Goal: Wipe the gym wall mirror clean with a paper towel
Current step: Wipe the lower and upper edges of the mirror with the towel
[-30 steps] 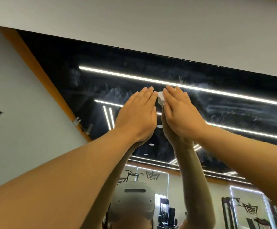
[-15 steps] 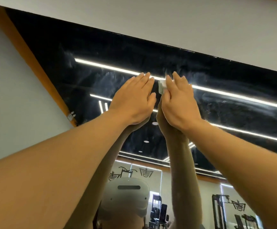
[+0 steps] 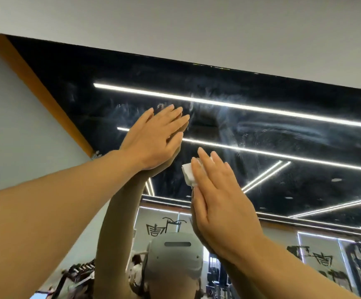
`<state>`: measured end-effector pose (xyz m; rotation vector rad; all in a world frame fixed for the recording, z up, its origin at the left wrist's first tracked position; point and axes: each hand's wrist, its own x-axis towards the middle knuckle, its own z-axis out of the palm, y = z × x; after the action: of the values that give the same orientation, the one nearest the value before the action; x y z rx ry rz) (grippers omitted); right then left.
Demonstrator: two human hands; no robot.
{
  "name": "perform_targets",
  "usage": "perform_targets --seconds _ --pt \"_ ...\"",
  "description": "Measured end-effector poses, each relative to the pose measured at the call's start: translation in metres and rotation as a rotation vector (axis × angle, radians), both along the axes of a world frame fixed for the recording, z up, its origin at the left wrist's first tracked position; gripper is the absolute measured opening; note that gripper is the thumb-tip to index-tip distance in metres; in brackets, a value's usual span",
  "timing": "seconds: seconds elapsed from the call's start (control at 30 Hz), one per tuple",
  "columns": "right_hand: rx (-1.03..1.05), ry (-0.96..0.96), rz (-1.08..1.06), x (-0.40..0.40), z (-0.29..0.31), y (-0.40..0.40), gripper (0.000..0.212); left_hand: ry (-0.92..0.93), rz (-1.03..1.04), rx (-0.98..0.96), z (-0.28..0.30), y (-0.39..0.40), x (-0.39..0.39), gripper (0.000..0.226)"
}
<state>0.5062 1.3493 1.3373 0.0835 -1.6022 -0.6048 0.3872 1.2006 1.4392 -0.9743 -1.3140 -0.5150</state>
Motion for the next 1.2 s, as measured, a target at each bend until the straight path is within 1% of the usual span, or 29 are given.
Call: perform_targets --seconds 0.07,0.13,0.27,0.3,0.37,0.4,0.47,0.53,0.6,0.7,0.87,0.97,1.03,1.1,1.2 --pt "0.043 -0.012 -0.071 0.003 0.006 0.004 0.053 -0.040 0.003 0.009 -0.005 0.004 0.005 0.063" --pt "0.033 -0.069 -0.090 0.008 0.016 0.004 0.056 -0.088 -0.002 0.063 -0.014 0.010 0.013 0.063" --pt "-0.093 -0.141 -0.035 0.021 0.063 -0.001 0.078 -0.172 -0.098 0.138 -0.032 0.036 0.037 0.062" --pt "-0.124 -0.121 -0.051 0.023 0.080 0.000 0.075 -0.183 -0.107 0.143 -0.034 0.044 0.042 0.064" --pt "-0.191 -0.052 -0.106 0.026 0.117 0.003 0.059 -0.192 -0.094 0.169 -0.035 0.055 0.046 0.070" --pt "-0.221 -0.013 -0.112 0.027 0.132 0.004 0.055 -0.190 -0.083 0.188 -0.035 0.058 0.046 0.072" --pt "-0.269 0.047 -0.094 0.026 0.152 0.007 0.054 -0.180 -0.081 0.204 -0.033 0.059 0.044 0.073" --pt "-0.273 0.078 -0.089 0.024 0.159 0.007 0.054 -0.176 -0.081 0.197 -0.034 0.059 0.042 0.074" --pt "-0.253 0.083 -0.062 0.025 0.156 0.007 0.054 -0.168 -0.067 0.195 -0.033 0.058 0.041 0.077" --pt "-0.225 0.058 -0.001 0.031 0.132 0.012 0.053 -0.168 -0.055 0.197 -0.031 0.057 0.042 0.074" --pt "-0.134 0.112 0.095 0.033 0.046 0.037 0.055 -0.160 -0.044 0.197 -0.033 0.058 0.043 0.072" --pt "-0.089 0.103 0.083 0.038 0.010 0.049 0.054 -0.153 -0.035 0.200 -0.033 0.059 0.041 0.078" --pt "-0.045 0.088 0.072 0.042 0.000 0.056 0.053 -0.143 -0.033 0.208 -0.033 0.059 0.040 0.084" --pt "-0.001 0.057 0.044 0.044 -0.001 0.059 0.052 -0.143 -0.022 0.209 -0.033 0.060 0.039 0.084" --pt "0.050 0.033 -0.045 0.045 0.011 0.061 0.054 -0.136 -0.024 0.216 -0.033 0.061 0.037 0.084"
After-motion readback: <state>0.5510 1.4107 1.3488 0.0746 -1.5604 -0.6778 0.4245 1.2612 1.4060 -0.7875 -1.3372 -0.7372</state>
